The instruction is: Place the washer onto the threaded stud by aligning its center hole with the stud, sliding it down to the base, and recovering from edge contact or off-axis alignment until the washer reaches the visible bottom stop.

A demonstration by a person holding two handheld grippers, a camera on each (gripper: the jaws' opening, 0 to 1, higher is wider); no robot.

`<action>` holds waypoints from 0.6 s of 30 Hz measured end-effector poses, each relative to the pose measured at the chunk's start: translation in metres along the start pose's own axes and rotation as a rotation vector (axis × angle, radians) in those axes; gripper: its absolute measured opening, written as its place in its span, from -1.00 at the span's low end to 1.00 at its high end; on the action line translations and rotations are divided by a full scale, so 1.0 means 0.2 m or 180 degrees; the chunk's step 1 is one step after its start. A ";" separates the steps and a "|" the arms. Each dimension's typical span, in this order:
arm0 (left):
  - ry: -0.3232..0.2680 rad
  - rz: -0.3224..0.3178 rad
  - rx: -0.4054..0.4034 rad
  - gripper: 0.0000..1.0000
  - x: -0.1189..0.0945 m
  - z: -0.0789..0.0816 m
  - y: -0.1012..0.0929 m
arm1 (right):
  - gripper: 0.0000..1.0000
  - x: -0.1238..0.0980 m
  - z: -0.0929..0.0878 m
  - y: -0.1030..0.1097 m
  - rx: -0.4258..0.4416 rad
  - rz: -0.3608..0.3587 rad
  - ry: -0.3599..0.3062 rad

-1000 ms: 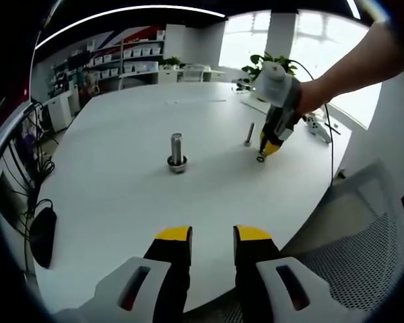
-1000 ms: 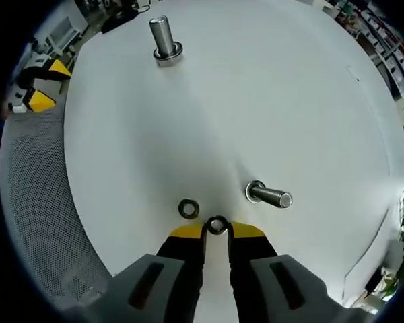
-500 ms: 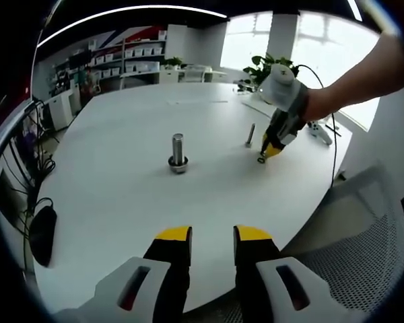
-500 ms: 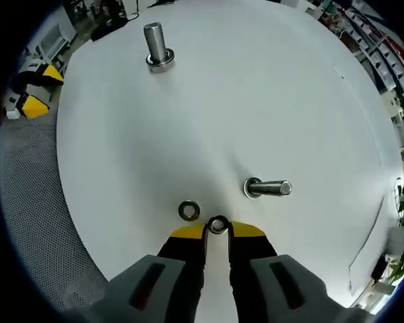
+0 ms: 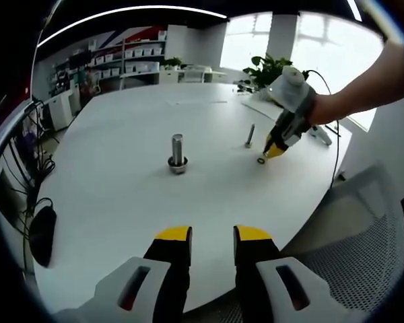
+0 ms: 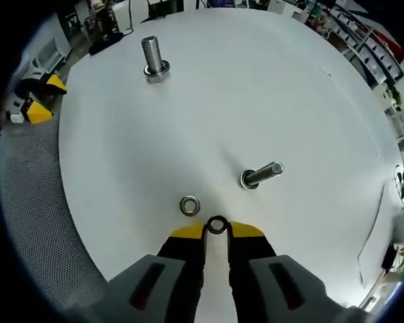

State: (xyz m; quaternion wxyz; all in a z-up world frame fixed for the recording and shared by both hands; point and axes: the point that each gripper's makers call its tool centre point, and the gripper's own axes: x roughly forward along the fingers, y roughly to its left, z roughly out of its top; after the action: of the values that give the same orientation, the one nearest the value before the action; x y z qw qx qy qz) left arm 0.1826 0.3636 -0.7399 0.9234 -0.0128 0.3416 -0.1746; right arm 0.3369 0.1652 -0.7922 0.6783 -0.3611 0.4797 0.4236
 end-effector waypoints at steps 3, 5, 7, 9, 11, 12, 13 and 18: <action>-0.0008 0.0000 0.0001 -0.55 0.00 0.00 0.00 | -0.72 -0.03 0.02 -0.03 0.0048 -0.0015 -0.0063; 0.0000 0.0001 0.0007 -0.55 0.00 0.00 0.00 | -0.72 -0.04 0.03 -0.04 0.0087 -0.0020 -0.0107; -0.0009 -0.0002 0.0002 -0.55 0.00 0.00 0.00 | -0.72 -0.06 0.05 -0.05 0.0088 -0.0039 -0.0148; -0.0006 0.0004 0.0008 -0.55 0.00 0.00 0.00 | -0.72 -0.07 0.06 -0.05 0.0079 -0.0055 -0.0183; -0.0005 0.0002 0.0002 -0.55 0.00 0.00 0.00 | -0.72 -0.09 0.07 -0.06 0.0071 -0.0072 -0.0232; -0.0005 0.0006 0.0002 -0.55 0.00 0.00 0.00 | -0.72 -0.09 0.08 -0.07 0.0072 -0.0073 -0.0246; -0.0006 0.0007 0.0000 -0.55 0.00 0.00 0.00 | -0.72 -0.09 0.08 -0.07 0.0071 -0.0072 -0.0255; -0.0010 0.0013 0.0004 -0.55 0.00 0.00 0.00 | -0.72 -0.13 0.10 -0.08 0.0000 -0.0077 -0.0272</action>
State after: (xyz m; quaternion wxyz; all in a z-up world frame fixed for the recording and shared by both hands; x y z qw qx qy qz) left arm 0.1829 0.3646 -0.7394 0.9243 -0.0118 0.3401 -0.1728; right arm 0.3550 0.1715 -0.7611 0.7033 -0.3484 0.4458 0.4305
